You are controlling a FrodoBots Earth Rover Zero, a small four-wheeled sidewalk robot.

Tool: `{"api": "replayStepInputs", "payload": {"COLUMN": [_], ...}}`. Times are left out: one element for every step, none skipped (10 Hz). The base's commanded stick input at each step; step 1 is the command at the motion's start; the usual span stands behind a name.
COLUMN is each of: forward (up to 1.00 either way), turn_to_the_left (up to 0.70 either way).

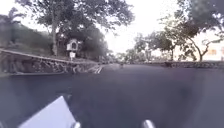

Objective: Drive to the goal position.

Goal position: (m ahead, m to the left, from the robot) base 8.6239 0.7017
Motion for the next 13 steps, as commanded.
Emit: {"api": "replayStepInputs", "payload": {"forward": [0.85, 0.85, 0.85, 0.85, 0.85, 0.85, 0.85, 0.85, 0.85, 0.85, 0.85, 0.85, 0.85], "turn_to_the_left": [0.00, 0.00, 0.00, 0.00, 0.00, 0.00, 0.00, 0.00, 0.00, 0.00, 0.00, 0.00, 0.00]}}
